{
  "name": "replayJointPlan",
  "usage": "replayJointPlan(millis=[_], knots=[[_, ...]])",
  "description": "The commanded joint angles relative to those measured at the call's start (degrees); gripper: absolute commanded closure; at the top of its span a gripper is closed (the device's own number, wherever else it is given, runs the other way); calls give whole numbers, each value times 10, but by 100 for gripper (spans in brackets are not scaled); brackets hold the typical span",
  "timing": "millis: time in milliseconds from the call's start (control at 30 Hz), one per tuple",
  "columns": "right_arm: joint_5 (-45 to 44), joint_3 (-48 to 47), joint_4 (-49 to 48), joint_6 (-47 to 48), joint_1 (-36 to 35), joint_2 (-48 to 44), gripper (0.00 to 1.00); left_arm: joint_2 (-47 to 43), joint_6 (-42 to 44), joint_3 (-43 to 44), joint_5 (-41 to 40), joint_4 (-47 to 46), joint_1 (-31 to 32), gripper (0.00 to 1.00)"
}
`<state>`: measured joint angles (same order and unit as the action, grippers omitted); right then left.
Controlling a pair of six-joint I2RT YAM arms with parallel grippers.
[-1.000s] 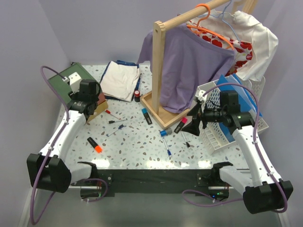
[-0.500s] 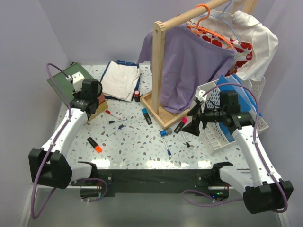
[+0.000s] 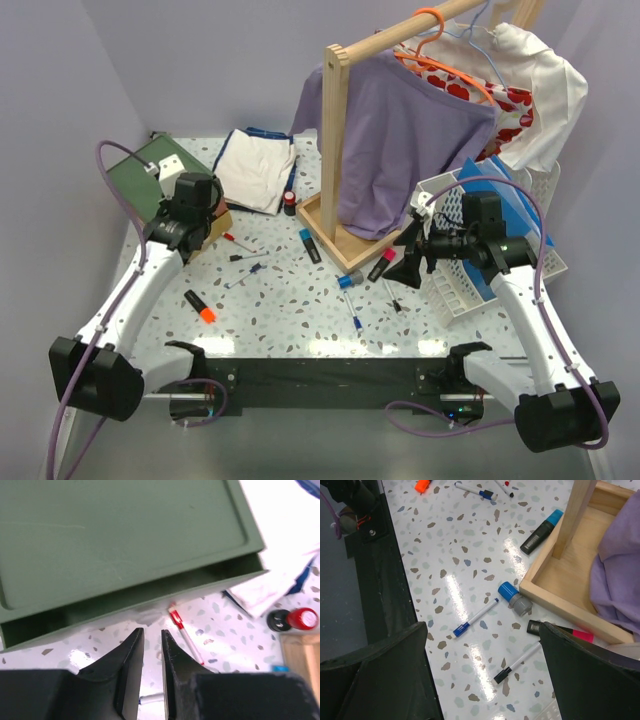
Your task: Organize the desk
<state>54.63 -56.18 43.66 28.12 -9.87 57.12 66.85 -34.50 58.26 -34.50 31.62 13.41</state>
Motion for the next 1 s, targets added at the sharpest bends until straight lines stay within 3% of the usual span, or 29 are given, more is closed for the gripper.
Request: replayJointPlan(millis=[0,300,367,433,500,967], knots=[[-1,-7,-3,12,-4,-5,1,-42,-45,-21,18,4,33,85],[-3,-8,0,16,-9,-7,1,-82,-67,-48,54,33,53,85],[-2,-9,-1,16,-9,-8,1,-91,-63,-48,25,34,53,80],[-2,-9,-1,17,-10,-8,1,-88,-57,-42,-4,32,53,63],[-4,-8,-2,17,-11,-9,1,-78,-50,-25,-14,33,53,57],[-13,-9,2,21,-17,-13,1,6,-80,32,-93,37,43,41]])
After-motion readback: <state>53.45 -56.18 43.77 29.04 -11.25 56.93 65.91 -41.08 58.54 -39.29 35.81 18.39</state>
